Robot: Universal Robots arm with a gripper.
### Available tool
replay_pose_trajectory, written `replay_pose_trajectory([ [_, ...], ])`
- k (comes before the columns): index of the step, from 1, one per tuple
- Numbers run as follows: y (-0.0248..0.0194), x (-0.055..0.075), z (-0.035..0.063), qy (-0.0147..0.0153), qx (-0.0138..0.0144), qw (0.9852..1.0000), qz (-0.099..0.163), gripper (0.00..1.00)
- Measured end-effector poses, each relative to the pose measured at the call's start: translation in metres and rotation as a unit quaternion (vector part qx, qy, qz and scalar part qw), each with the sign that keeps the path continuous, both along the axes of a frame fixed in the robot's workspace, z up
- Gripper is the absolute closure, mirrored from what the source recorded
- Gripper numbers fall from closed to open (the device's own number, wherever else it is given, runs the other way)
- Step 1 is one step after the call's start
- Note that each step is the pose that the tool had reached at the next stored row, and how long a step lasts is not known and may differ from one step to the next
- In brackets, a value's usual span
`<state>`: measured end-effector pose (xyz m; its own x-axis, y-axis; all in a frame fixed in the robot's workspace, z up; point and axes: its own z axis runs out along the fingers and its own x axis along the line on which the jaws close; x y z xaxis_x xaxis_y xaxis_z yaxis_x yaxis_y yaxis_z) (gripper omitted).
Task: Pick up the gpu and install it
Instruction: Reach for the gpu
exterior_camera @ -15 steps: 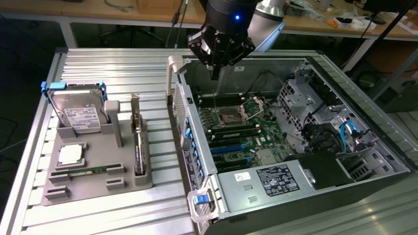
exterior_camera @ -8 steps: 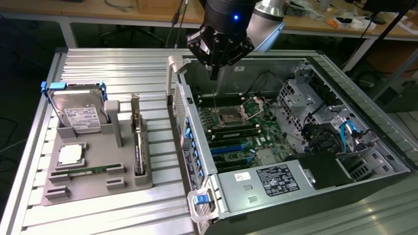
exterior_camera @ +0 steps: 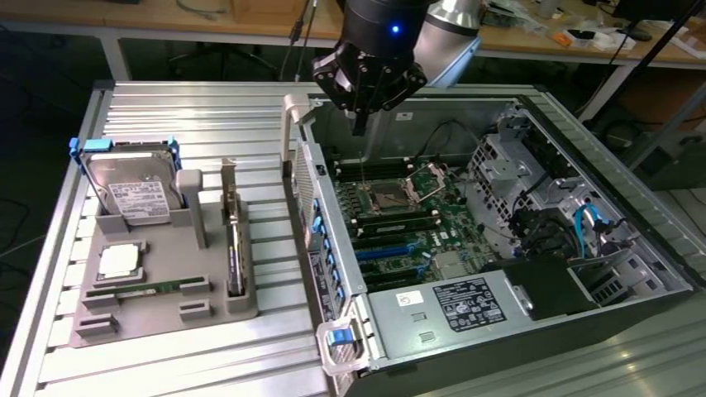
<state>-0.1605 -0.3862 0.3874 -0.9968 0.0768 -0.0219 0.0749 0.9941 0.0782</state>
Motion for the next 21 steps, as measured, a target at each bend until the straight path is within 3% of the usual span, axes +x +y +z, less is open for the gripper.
replay_pose_trajectory([
  [21,0.0018,-0.012,-0.0007,0.0000,0.0000,1.0000,0.000,0.89],
])
